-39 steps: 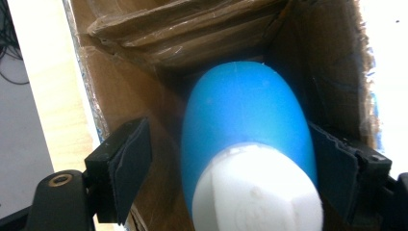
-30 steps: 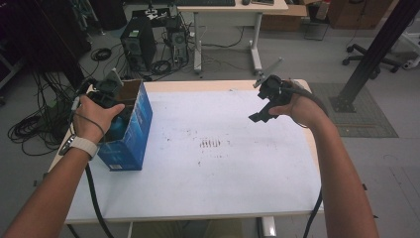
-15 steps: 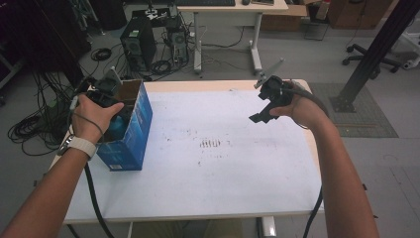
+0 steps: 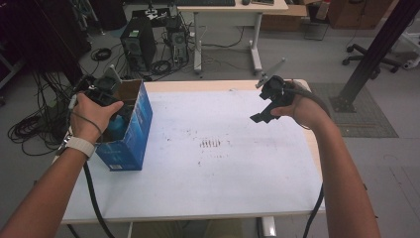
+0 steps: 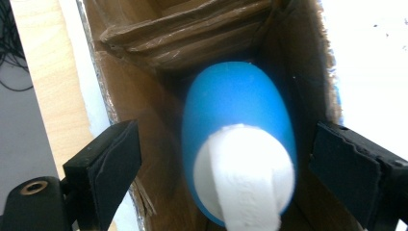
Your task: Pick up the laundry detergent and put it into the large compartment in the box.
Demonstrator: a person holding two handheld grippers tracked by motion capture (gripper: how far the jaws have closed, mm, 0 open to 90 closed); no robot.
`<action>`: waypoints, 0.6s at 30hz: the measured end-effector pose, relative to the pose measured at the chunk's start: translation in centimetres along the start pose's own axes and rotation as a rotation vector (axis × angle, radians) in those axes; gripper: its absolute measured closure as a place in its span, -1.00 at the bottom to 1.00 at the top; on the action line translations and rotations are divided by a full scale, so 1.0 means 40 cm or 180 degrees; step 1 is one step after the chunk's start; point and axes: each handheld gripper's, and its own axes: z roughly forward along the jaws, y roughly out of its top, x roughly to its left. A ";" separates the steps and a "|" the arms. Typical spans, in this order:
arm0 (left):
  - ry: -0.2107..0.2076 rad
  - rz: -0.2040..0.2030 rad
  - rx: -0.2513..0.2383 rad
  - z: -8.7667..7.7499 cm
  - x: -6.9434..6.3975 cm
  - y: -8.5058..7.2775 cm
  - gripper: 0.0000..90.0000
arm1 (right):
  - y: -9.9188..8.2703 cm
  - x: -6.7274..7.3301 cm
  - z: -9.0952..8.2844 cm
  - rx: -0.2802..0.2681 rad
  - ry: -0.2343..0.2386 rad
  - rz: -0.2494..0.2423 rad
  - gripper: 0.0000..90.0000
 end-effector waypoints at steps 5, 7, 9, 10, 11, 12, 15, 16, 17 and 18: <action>0.0006 0.0045 -0.0014 -0.024 -0.004 0.003 -0.75 | 0.000 0.001 -0.002 -0.0001 -0.0001 0.0004 -0.80; 0.0000 0.0044 -0.0017 -0.032 -0.005 0.004 -0.75 | -0.001 0.000 -0.005 -0.0004 -0.0002 0.0004 -0.80; -0.0013 0.0056 0.0008 -0.039 -0.005 0.004 -0.74 | -0.002 0.001 -0.007 -0.0009 -0.0006 0.0012 -0.80; -0.0004 0.0057 -0.0001 -0.042 -0.005 0.005 -0.74 | -0.002 0.001 -0.007 -0.0010 -0.0006 0.0012 -0.80; -0.0009 0.0063 -0.0003 -0.046 -0.005 0.005 -0.74 | -0.002 0.001 -0.008 -0.0010 -0.0010 0.0006 -0.80; -0.0011 0.0062 -0.0011 -0.050 -0.005 0.005 -0.74 | -0.003 0.001 -0.009 -0.0015 -0.0009 0.0010 -0.80; -0.0010 0.0080 -0.0006 -0.059 -0.008 0.004 -0.74 | -0.004 0.001 -0.010 -0.0016 -0.0011 0.0010 -0.79; -0.0011 0.0096 -0.0001 -0.064 -0.008 0.004 -0.74 | -0.004 0.001 -0.011 -0.0014 -0.0011 0.0007 -0.79; -0.0009 0.0096 -0.0020 -0.068 -0.009 0.004 -0.74 | -0.004 0.001 -0.011 -0.0016 -0.0011 0.0007 -0.79; -0.0006 0.0115 -0.0015 -0.072 -0.010 0.004 -0.74 | -0.004 0.002 -0.012 -0.0013 -0.0010 0.0012 -0.79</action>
